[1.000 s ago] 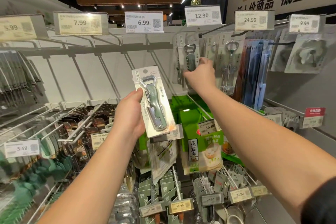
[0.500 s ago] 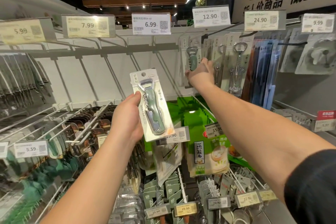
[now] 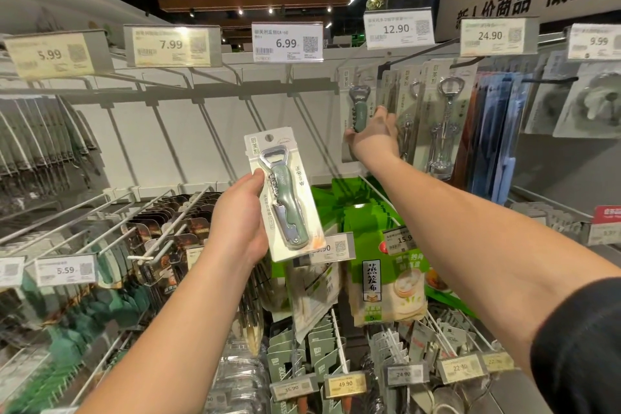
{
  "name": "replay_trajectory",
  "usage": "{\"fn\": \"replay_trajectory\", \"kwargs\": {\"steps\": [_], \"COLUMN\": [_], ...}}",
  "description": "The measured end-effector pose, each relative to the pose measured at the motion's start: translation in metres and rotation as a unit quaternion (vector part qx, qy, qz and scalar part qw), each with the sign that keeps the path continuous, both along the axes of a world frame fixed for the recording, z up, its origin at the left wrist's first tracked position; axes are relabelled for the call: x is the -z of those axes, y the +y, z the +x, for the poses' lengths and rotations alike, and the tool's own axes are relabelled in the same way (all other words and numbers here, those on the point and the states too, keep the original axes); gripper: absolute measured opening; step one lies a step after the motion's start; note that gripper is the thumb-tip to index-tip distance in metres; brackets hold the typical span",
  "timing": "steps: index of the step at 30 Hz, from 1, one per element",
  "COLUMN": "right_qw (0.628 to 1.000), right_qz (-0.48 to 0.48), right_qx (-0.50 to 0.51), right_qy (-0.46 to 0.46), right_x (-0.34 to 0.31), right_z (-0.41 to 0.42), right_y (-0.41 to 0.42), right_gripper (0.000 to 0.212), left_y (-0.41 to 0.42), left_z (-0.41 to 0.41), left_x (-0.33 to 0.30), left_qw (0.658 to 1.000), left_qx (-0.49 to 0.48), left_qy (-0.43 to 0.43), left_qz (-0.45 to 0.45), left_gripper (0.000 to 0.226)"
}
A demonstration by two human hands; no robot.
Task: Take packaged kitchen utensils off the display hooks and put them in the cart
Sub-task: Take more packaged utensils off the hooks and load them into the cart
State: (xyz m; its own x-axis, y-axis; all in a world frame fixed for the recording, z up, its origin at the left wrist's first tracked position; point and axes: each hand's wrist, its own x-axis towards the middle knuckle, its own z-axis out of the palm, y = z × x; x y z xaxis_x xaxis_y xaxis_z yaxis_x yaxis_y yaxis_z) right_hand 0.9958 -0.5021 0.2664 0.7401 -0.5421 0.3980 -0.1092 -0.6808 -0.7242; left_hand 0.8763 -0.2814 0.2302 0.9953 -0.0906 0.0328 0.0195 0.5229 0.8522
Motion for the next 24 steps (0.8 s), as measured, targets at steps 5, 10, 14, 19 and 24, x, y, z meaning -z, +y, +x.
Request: {"fn": "replay_trajectory", "kwargs": {"steps": [5, 10, 14, 19, 24], "right_qw": [1.000, 0.999, 0.995, 0.980, 0.967], "right_qz": [0.012, 0.001, 0.044, 0.070, 0.088], "right_qx": [-0.018, -0.041, -0.076, -0.186, -0.239], "right_qy": [0.008, 0.027, -0.041, -0.022, -0.001], "right_x": [-0.001, 0.003, 0.011, 0.030, 0.065], "right_z": [-0.002, -0.017, -0.045, -0.116, -0.168], "right_y": [-0.001, -0.005, -0.003, 0.011, 0.027], "right_gripper": [0.086, 0.088, 0.081, 0.048, 0.042], "left_y": [-0.003, -0.008, -0.014, -0.027, -0.047], "left_z": [0.005, 0.008, 0.008, 0.006, 0.004], "left_x": [0.003, 0.006, 0.006, 0.005, 0.002], "left_qw": [1.000, 1.000, 1.000, 0.999, 0.997], "left_qx": [0.003, -0.002, 0.006, 0.017, 0.029], "left_qy": [0.000, 0.001, 0.001, -0.008, -0.034], "left_qz": [0.008, 0.022, 0.023, 0.032, 0.056], "left_gripper": [0.023, 0.025, 0.023, 0.024, 0.023]}}
